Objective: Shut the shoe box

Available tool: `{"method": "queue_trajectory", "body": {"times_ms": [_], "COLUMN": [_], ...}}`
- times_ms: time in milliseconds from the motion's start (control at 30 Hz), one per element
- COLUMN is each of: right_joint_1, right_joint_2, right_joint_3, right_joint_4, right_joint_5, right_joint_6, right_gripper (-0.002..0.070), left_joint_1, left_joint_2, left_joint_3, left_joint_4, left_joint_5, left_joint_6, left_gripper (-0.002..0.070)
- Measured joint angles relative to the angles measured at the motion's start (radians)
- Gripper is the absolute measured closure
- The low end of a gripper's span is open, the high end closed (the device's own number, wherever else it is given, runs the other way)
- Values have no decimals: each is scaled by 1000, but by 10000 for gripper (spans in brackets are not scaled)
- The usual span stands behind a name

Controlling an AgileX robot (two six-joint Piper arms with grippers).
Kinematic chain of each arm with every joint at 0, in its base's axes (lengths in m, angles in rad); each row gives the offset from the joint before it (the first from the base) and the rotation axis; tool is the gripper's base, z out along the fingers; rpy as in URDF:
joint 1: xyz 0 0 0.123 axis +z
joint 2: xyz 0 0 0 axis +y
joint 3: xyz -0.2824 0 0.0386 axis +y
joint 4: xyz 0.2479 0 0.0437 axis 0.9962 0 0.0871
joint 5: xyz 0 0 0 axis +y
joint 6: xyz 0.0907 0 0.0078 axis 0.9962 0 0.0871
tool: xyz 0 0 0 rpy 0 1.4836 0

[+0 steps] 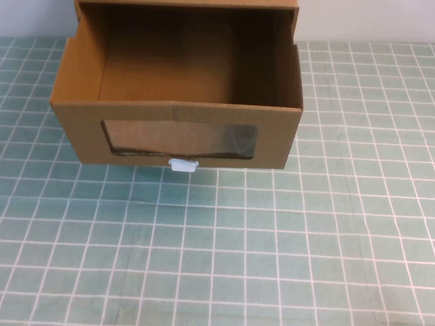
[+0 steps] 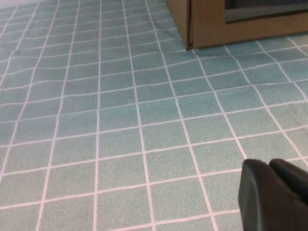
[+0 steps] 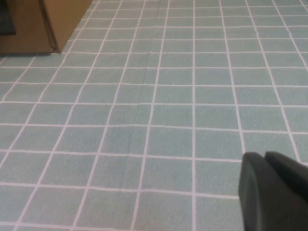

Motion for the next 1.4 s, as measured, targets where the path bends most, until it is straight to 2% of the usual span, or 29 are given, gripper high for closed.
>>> {"method": "queue_trajectory", "body": {"times_ms": [733, 1000, 1167, 1400], "right_joint_1": [0, 0, 0, 0], "right_joint_2": [0, 0, 0, 0], "right_joint_3": [0, 3, 3, 3], "right_joint_4": [0, 0, 0, 1], "right_joint_5": [-4, -158, -316, -549], "right_joint_6": [0, 0, 0, 0], "right_gripper": [690, 690, 691, 691], "left_joint_1": [0, 0, 0, 0], "left_joint_2": [0, 0, 0, 0], "left_joint_3": [0, 0, 0, 0], "left_joint_4": [-4, -15, -105, -339], "left_joint_5": [0, -58, -173, -410], "left_joint_6": [0, 0, 0, 0], "left_gripper": [680, 680, 680, 680]}}
